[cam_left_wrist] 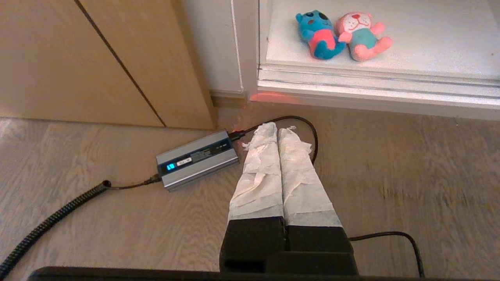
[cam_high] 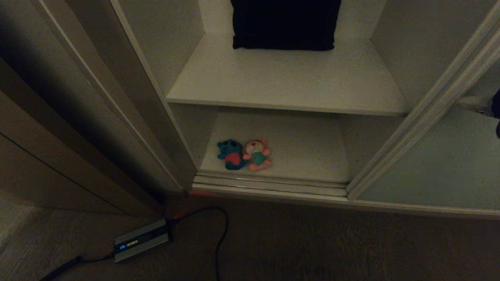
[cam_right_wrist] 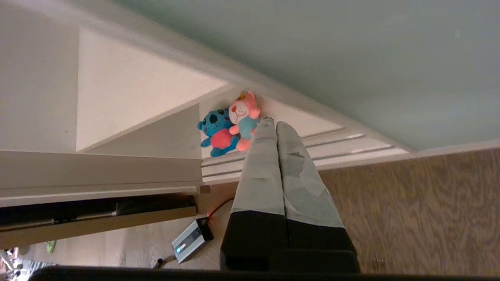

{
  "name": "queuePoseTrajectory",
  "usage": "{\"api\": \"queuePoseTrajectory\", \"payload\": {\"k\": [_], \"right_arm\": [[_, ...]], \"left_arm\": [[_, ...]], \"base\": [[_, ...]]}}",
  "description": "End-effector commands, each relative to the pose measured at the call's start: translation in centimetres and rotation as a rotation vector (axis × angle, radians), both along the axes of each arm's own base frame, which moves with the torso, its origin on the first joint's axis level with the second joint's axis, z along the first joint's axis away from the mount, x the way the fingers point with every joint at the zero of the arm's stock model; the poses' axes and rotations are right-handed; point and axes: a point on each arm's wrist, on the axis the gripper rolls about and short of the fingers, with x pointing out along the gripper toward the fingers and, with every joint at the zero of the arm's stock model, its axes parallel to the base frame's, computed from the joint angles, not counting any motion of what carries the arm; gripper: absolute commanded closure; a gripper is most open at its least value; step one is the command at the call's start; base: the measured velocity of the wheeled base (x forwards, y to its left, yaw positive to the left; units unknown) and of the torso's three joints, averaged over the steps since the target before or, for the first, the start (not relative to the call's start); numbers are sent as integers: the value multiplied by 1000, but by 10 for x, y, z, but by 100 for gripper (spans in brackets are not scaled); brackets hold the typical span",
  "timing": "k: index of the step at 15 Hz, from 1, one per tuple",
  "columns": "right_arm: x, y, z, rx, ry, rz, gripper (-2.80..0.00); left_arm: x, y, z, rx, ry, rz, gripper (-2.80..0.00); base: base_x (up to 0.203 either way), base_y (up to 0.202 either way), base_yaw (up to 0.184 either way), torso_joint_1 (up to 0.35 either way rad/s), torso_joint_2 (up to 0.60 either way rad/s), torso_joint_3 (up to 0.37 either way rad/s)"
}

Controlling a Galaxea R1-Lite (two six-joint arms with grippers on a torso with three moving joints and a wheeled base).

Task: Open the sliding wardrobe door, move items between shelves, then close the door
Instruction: Close the door

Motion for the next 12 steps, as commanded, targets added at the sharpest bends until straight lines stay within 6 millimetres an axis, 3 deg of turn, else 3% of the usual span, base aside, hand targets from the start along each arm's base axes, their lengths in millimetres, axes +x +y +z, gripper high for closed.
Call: {"api": "queuePoseTrajectory", "payload": {"k": [1, 6, 9, 12], "right_arm": [[2, 1, -1, 3, -5, 11, 0], [-32, -5, 10, -8, -53, -17, 0], [-37, -16, 10, -7, -48, -71, 0], [-25, -23, 4, -4, -30, -73, 0]], "left_arm": [[0, 0, 0, 0, -2, 0, 0], [0, 0, 0, 0, -1, 1, 0], [0, 0, 0, 0, -1, 1, 0], [0, 0, 0, 0, -2, 1, 0]], "base": [[0, 0, 0, 0, 0, 0], [0, 0, 0, 0, 0, 0], [0, 0, 0, 0, 0, 0], [0, 0, 0, 0, 0, 0]]}}
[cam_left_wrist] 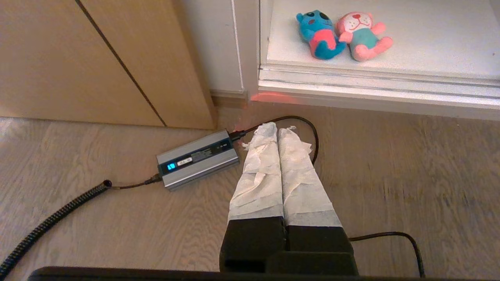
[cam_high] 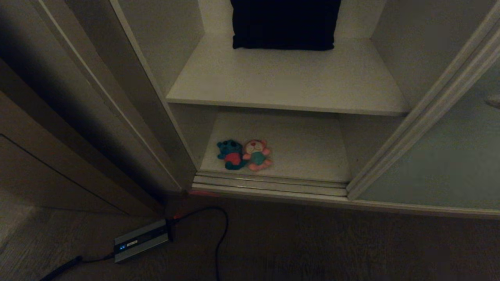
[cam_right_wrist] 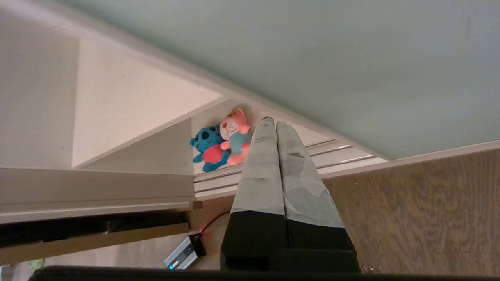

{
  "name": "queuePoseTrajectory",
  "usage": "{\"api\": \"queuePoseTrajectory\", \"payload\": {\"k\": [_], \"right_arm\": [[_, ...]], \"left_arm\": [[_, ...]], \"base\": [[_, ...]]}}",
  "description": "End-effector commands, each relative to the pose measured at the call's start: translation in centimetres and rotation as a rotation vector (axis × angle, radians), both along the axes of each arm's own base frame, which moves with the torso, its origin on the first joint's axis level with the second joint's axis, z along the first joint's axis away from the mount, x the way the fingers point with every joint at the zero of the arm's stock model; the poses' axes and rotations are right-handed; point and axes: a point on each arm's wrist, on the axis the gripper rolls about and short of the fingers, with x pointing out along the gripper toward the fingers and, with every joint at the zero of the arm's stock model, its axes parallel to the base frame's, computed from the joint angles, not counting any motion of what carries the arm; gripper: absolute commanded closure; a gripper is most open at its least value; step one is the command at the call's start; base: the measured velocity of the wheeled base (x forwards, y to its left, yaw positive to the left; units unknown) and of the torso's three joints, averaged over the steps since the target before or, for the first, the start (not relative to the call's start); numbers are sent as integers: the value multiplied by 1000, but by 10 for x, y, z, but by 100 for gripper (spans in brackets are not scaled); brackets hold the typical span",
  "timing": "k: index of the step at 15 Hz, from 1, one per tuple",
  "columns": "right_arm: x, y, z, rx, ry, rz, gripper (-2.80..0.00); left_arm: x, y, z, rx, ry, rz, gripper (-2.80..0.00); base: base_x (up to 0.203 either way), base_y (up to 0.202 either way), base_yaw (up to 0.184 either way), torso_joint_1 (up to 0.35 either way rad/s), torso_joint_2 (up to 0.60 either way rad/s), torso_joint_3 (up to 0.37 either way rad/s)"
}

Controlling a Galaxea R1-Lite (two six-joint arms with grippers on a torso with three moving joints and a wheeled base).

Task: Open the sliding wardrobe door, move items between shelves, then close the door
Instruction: Close the door

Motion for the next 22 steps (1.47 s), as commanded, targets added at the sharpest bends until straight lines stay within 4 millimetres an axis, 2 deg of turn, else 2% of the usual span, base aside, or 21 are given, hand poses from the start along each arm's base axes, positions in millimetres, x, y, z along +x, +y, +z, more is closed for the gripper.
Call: {"api": "queuePoseTrajectory", "payload": {"k": [1, 5, 11, 15, 22], "right_arm": [[12, -6, -5, 12, 20, 2, 0], [24, -10, -14, 30, 51, 10, 0], [46, -3, -17, 32, 63, 50, 0], [53, -1, -20, 36, 75, 57, 0], [67, 16, -21, 22, 80, 62, 0]], "left_arm": [[0, 0, 0, 0, -1, 1, 0], [0, 0, 0, 0, -1, 1, 0], [0, 0, 0, 0, -1, 1, 0], [0, 0, 0, 0, 0, 1, 0], [0, 0, 0, 0, -2, 1, 0]], "base": [[0, 0, 0, 0, 0, 0], [0, 0, 0, 0, 0, 0], [0, 0, 0, 0, 0, 0], [0, 0, 0, 0, 0, 0], [0, 0, 0, 0, 0, 0]]}}
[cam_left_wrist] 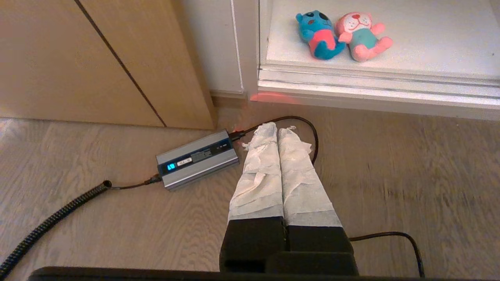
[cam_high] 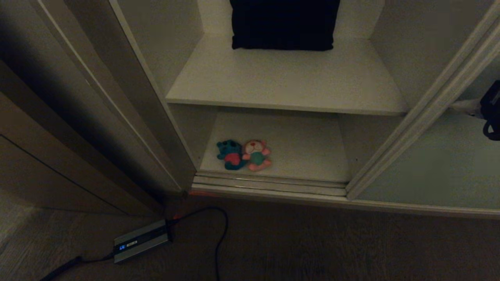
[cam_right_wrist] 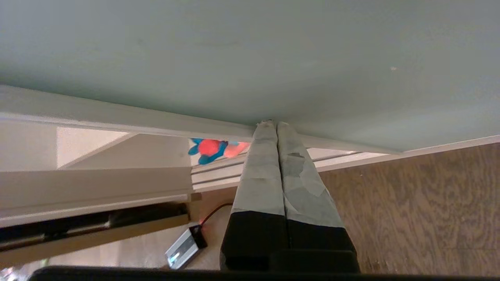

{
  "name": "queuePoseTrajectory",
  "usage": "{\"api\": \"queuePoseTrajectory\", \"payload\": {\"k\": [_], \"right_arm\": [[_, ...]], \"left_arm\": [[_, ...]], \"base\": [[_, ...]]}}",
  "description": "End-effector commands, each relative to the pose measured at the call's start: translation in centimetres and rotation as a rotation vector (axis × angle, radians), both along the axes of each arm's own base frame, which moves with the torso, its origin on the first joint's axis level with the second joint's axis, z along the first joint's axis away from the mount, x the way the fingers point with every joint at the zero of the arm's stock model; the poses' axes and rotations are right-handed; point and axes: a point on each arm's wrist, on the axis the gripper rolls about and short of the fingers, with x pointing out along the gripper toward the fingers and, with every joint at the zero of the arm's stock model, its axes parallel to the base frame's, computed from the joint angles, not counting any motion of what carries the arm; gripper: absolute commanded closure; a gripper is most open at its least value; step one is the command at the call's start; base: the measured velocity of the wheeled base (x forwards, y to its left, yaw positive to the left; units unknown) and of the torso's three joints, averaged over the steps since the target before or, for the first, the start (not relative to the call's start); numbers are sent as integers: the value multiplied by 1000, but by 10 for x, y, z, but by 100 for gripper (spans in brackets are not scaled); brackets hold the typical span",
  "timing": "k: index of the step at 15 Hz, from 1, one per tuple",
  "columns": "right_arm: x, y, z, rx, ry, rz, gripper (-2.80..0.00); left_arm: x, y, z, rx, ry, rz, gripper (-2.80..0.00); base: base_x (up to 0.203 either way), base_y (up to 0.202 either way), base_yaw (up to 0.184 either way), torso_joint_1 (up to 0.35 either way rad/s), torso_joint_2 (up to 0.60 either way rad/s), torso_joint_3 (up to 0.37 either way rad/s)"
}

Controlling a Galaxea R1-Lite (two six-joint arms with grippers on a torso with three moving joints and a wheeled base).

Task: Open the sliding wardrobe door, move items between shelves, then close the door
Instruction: Close the door

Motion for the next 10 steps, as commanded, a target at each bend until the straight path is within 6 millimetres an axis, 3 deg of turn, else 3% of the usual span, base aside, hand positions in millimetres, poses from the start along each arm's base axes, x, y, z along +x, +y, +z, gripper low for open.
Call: {"api": "queuePoseTrajectory", "payload": {"k": [1, 4, 10], "right_arm": [[7, 8, -2, 0, 4, 8, 0], [6, 26, 4, -9, -11, 44, 0], [-19, 87, 12, -19, -43, 229, 0]], "left_arm": [[0, 0, 0, 0, 0, 1, 0], [0, 0, 0, 0, -1, 1, 0], [0, 0, 0, 0, 0, 1, 0]], "base": [[0, 0, 0, 0, 0, 0], [0, 0, 0, 0, 0, 0], [0, 0, 0, 0, 0, 0]]}}
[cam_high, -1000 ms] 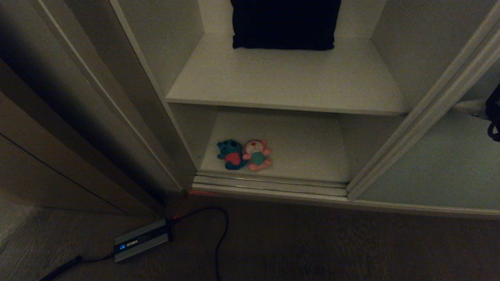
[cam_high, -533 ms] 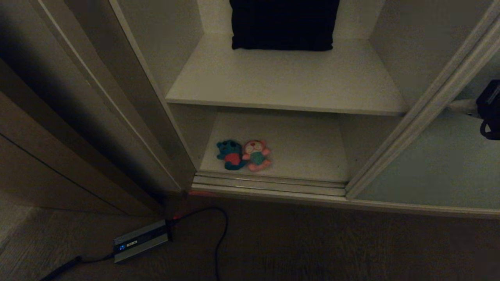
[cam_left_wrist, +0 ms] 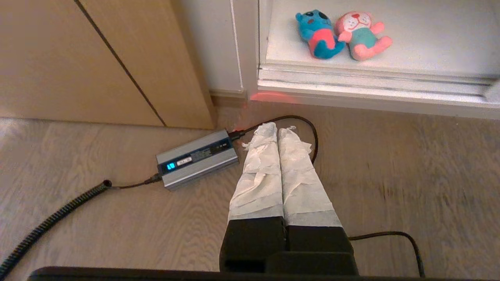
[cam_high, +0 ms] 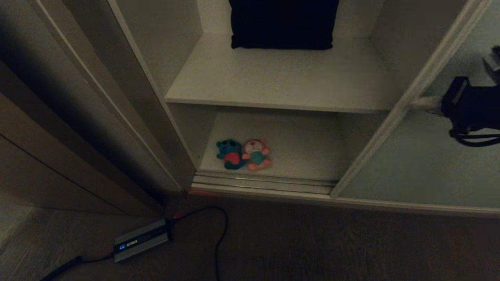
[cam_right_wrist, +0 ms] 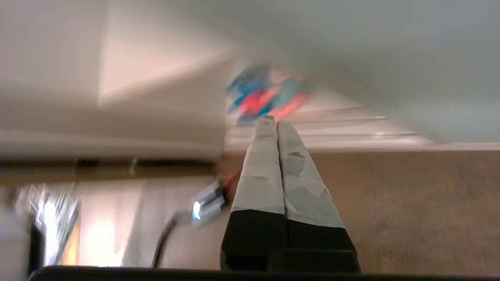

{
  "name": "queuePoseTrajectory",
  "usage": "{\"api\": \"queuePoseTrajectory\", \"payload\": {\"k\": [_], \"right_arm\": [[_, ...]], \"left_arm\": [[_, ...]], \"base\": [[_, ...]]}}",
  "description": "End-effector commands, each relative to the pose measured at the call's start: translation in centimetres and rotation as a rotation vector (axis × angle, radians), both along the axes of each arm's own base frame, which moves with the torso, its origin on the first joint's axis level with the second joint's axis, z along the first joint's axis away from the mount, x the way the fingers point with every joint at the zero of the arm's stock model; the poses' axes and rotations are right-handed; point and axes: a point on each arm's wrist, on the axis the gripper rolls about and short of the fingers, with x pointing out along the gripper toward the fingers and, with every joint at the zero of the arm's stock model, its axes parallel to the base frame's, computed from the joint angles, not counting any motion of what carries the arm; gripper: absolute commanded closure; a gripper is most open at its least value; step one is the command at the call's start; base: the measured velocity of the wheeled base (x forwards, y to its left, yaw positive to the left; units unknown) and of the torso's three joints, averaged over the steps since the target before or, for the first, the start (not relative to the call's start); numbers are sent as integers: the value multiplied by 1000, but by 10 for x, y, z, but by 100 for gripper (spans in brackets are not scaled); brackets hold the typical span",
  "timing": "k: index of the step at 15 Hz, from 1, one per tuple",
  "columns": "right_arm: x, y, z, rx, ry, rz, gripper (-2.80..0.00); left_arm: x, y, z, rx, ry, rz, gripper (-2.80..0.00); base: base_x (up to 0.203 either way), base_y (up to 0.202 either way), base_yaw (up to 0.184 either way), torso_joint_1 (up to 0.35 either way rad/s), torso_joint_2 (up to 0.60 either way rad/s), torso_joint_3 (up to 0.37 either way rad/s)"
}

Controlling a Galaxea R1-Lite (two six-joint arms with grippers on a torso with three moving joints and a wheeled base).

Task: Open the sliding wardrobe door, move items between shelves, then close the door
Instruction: Close the door

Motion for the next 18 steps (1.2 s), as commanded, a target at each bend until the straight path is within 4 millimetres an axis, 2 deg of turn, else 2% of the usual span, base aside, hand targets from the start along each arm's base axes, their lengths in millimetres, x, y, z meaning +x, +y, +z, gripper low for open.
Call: {"api": "queuePoseTrajectory", "payload": {"k": [1, 5, 6, 8, 12, 15, 18], "right_arm": [[-19, 26, 6, -1, -20, 70, 0], [-47, 82, -1, -40, -25, 240, 0], [-58, 90, -2, -65, -36, 263, 0], [-86, 88, 2, -86, -86, 284, 0], [-137, 74, 1, -130, -187, 316, 0], [-158, 67, -7, -185, -230, 355, 0], [-165, 63, -8, -177, -231, 340, 0]], "left_arm": [[0, 0, 0, 0, 0, -1, 0], [0, 0, 0, 0, 0, 0, 0], [0, 0, 0, 0, 1, -2, 0], [0, 0, 0, 0, -1, -2, 0], [0, 0, 0, 0, 1, 0, 0], [0, 0, 0, 0, -1, 0, 0], [0, 0, 0, 0, 1, 0, 0]], "base": [[0, 0, 0, 0, 0, 0], [0, 0, 0, 0, 0, 0], [0, 0, 0, 0, 0, 0], [0, 0, 0, 0, 0, 0], [0, 0, 0, 0, 0, 0], [0, 0, 0, 0, 0, 0], [0, 0, 0, 0, 0, 0]]}}
